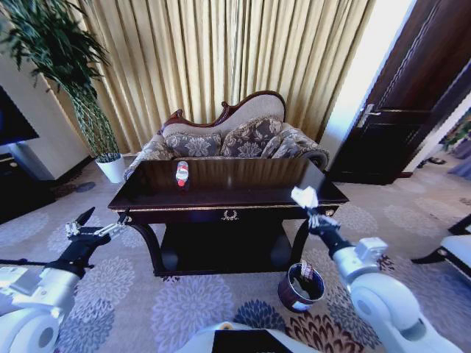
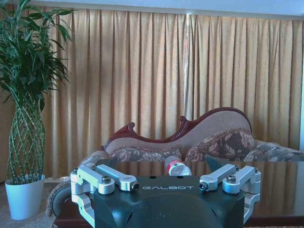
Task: Move to the front of the table and place the trash on the table into the trash bin.
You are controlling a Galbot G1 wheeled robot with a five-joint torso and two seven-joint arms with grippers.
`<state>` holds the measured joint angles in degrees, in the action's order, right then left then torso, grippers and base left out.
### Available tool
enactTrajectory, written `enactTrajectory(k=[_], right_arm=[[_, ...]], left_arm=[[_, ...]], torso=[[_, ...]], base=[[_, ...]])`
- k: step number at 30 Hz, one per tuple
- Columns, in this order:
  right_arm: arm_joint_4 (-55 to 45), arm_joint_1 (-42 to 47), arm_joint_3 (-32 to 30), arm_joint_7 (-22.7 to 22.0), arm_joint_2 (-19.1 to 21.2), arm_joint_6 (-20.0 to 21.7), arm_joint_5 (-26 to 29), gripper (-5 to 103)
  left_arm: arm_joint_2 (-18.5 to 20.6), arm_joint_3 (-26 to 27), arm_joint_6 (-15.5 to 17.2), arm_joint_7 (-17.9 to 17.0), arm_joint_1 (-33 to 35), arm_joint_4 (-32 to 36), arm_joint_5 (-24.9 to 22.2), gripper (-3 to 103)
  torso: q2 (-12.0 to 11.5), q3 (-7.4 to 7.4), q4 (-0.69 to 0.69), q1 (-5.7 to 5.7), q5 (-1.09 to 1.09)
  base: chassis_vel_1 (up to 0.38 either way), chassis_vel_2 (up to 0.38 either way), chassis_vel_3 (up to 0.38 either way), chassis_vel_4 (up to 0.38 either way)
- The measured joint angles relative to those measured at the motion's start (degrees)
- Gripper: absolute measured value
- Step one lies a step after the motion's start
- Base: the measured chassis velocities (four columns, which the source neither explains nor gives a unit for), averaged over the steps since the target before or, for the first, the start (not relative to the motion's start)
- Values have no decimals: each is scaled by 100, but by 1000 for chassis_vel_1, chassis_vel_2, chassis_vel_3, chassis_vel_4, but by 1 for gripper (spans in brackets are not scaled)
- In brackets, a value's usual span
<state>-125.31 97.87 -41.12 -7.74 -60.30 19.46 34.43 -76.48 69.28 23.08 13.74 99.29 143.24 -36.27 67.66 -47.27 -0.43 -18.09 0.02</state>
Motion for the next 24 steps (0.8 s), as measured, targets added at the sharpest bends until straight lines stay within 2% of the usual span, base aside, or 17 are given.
enactTrajectory(k=[2,3,5,7,9,16,24], right_arm=[[920,-111,208,83,-49,-61,-282,0],[920,-111,208,83,-49,-61,-282,0],[1975,-403,435,93,-68,-152,-517,0],[2287,-518,502,91,-76,-193,-600,0],[3239,-993,743,-23,-92,-360,-948,0],[4564,-1704,1047,-219,-41,-514,-1254,0],[5459,-2195,1282,-413,-32,-587,-1473,0]], left_arm=[[3,38,-4,0,-4,0,-58,100],[3,38,-4,0,-4,0,-58,100],[15,84,-6,-3,0,0,-113,100],[16,100,-9,-7,7,0,-125,100],[18,129,-18,-6,30,0,-146,100],[6,177,-23,-8,54,0,-187,100],[-23,187,-34,-8,74,0,-197,100]], torso=[[1,1,0,1,0],[1,1,0,1,0],[1,1,0,1,-2],[1,1,0,1,-1],[1,0,1,0,1],[1,0,0,0,-2],[1,0,0,0,-1]], base=[[0,0,0,0],[0,0,0,0],[0,0,0,0],[0,0,0,0],[0,0,0,0],[0,0,0,0],[0,0,0,0]])
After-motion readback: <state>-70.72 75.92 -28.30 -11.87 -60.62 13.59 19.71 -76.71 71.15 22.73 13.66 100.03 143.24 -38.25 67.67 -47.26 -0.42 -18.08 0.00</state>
